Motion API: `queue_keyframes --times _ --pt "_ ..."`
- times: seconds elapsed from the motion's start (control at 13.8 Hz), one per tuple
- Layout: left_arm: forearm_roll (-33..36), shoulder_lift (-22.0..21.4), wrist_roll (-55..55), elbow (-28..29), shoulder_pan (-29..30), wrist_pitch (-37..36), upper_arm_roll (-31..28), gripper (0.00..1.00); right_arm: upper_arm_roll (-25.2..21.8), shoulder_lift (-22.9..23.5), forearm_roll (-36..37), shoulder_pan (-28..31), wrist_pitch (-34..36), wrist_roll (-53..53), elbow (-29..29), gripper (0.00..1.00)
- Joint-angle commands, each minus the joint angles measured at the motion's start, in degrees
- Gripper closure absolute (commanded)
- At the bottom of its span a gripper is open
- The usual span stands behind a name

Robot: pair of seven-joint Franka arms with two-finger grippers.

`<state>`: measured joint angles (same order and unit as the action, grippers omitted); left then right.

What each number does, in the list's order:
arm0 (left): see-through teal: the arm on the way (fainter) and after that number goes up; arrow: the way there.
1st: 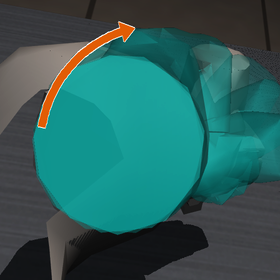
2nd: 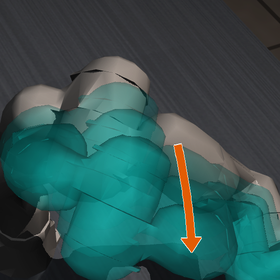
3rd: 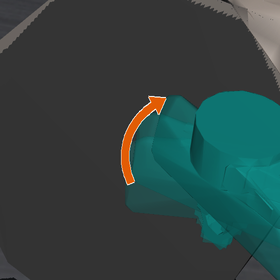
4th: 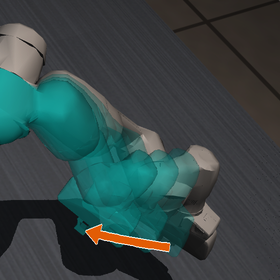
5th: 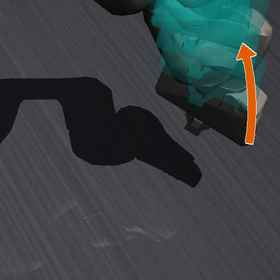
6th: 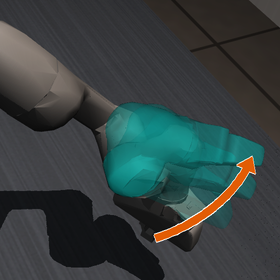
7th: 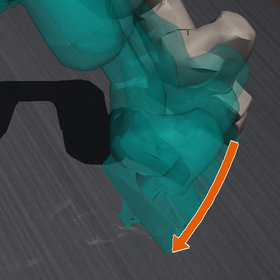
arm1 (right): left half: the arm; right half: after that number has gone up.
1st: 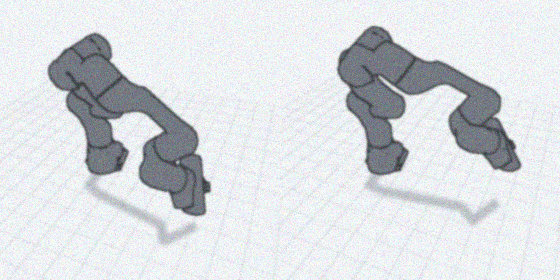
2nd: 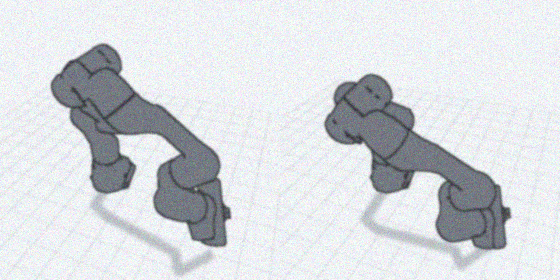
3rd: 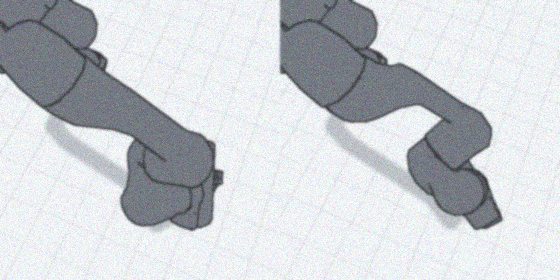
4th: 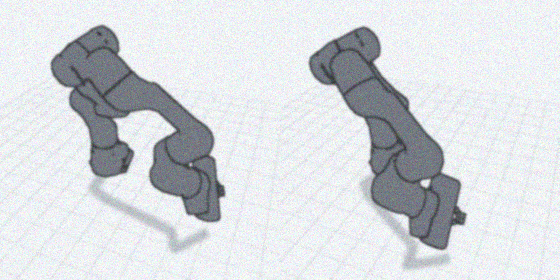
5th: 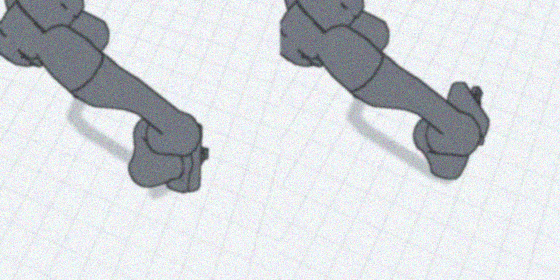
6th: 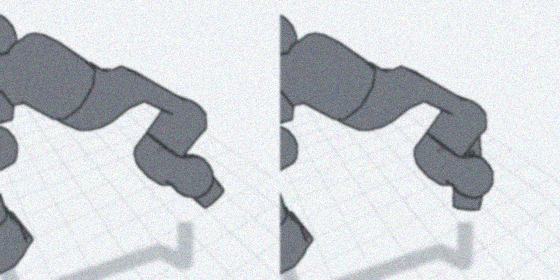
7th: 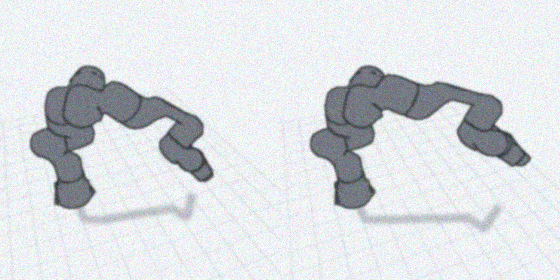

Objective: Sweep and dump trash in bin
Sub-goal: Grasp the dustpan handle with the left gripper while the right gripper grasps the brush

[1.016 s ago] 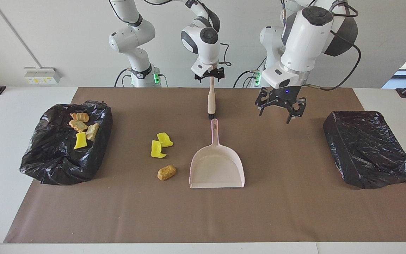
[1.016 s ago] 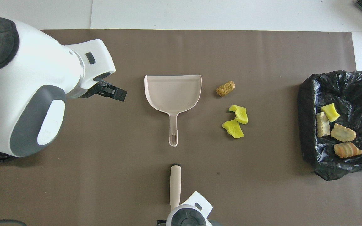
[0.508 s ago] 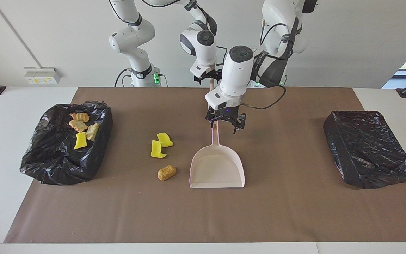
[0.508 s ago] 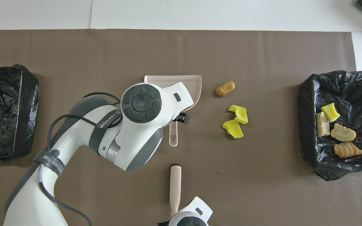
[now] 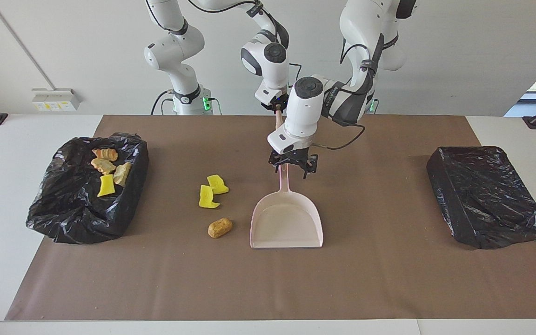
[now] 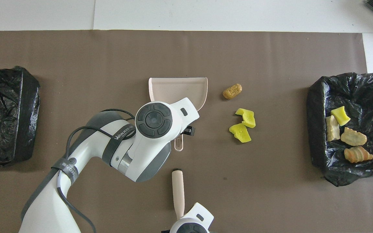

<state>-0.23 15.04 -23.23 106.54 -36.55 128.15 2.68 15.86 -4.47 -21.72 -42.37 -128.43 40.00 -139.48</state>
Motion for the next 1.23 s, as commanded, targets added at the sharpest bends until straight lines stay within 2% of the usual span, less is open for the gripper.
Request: queue_keyframes --times 0.0,0.22,0.51,0.73,0.94,1.16 --pt "0.5 -2.2 -3.0 3.6 -2.0 2.9 -0.8 0.0 -0.5 -1.2 0.8 2.0 5.1 -1.8 3.2 1.0" --pt "0.6 -1.2 -6.3 3.6 -2.9 4.5 -0.9 0.0 -0.4 -3.6 8.6 8.2 10.3 -5.2 4.9 1.0" --pt "0.6 -1.3 -9.5 4.7 -2.5 4.6 -0.9 0.0 -0.4 -4.6 11.3 16.5 12.8 -10.8 4.7 1.0" --pt "0.6 -1.1 -10.0 4.8 -2.4 4.9 -0.9 0.01 -0.4 -6.9 12.0 23.2 17.4 -16.8 4.7 1.0" --pt "0.6 -0.4 -11.4 4.8 -2.7 6.2 -0.9 0.09 -0.4 -8.0 15.5 30.2 19.4 -22.3 5.9 1.0" --pt "0.6 -0.4 -11.4 4.8 -2.7 6.2 -0.8 0.19 -0.4 -5.4 20.1 37.2 19.3 -27.1 10.0 1.0"
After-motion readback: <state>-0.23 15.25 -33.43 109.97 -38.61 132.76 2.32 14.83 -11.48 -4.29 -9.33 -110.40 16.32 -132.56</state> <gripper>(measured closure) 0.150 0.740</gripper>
